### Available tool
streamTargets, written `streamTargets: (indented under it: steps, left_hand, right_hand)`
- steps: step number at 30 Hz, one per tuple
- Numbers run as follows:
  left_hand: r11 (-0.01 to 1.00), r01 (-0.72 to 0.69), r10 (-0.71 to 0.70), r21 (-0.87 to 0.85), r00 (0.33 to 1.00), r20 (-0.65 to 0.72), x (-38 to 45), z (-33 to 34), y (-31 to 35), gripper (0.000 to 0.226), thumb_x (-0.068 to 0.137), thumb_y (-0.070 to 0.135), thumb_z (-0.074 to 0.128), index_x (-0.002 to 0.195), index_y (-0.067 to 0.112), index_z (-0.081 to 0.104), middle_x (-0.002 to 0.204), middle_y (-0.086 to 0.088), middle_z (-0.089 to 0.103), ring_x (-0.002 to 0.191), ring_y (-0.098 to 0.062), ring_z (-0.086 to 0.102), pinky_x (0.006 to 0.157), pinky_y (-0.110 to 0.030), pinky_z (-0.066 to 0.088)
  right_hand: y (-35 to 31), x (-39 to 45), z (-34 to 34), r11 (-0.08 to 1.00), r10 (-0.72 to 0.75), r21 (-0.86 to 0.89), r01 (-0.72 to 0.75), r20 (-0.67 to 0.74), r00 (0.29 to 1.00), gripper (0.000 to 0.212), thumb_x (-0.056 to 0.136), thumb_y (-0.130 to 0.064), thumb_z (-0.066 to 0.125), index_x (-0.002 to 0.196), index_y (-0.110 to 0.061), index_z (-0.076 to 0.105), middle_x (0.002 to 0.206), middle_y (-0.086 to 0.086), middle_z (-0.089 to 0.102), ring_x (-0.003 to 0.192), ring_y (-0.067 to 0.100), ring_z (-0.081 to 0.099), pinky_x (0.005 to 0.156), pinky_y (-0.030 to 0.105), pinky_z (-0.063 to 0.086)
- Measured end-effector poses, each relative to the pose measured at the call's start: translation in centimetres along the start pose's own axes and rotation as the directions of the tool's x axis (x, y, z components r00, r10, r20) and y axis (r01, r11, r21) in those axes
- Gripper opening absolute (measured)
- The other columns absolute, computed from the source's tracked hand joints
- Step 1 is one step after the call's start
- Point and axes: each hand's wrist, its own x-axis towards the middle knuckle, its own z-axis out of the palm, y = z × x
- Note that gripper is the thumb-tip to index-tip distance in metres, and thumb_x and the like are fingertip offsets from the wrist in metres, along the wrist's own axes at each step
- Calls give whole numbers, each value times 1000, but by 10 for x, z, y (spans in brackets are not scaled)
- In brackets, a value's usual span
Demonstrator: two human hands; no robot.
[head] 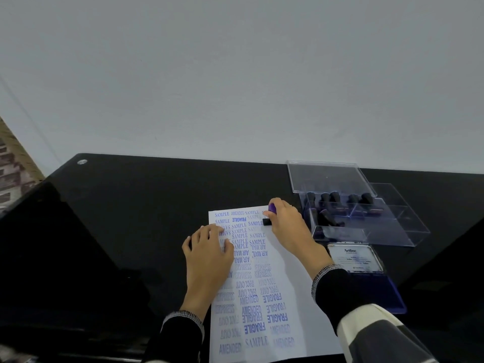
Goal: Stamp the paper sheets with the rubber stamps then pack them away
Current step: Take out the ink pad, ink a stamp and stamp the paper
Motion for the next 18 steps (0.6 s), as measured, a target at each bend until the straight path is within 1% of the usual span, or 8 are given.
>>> streamTargets:
  steps: [4, 9, 14, 18]
  left_hand:
    - [1000, -1, 1, 9, 1000, 6, 0, 1, 0, 32, 94, 40, 46, 124, 30, 51, 132, 12, 49, 130, -10, 39, 115, -41, 22]
    - [1000, 0, 0, 3, 1000, 3, 0, 0, 1, 31, 94, 39, 46, 124, 29, 51, 131, 11, 49, 129, -11, 40, 115, -42, 23]
    - [1000, 0, 0, 0, 1000, 2, 0, 0, 0, 31, 94, 39, 46, 123, 29, 51, 131, 12, 49, 128, -10, 40, 114, -41, 23]
    - [1000, 1, -1, -12, 1000, 8, 0, -1, 0, 31, 95, 39, 46, 124, 29, 51, 132, 11, 49, 129, -11, 40, 115, -41, 22]
  right_hand:
    - [-1, -2, -1, 1000, 1, -27, -1, 2, 1000, 30, 97, -23, 50, 126, -15, 44, 123, 5, 55, 108, 18, 53, 86, 25, 46]
    - [-2, -1, -1, 998, -14, -54, 13, -15, 1000, 26, 96, -20, 53, 120, -14, 47, 117, 5, 57, 102, 17, 55, 78, 22, 44]
    - [-4, -3, 4, 1000, -5, 0, 5, -50, 999, 23, 94, -14, 55, 116, -12, 49, 113, 5, 58, 100, 17, 54, 80, 20, 44]
    - [-3, -18, 10, 999, -11, 42, 16, -112, 994, 23, 95, -14, 54, 118, -11, 50, 114, 5, 58, 97, 15, 54, 76, 14, 41]
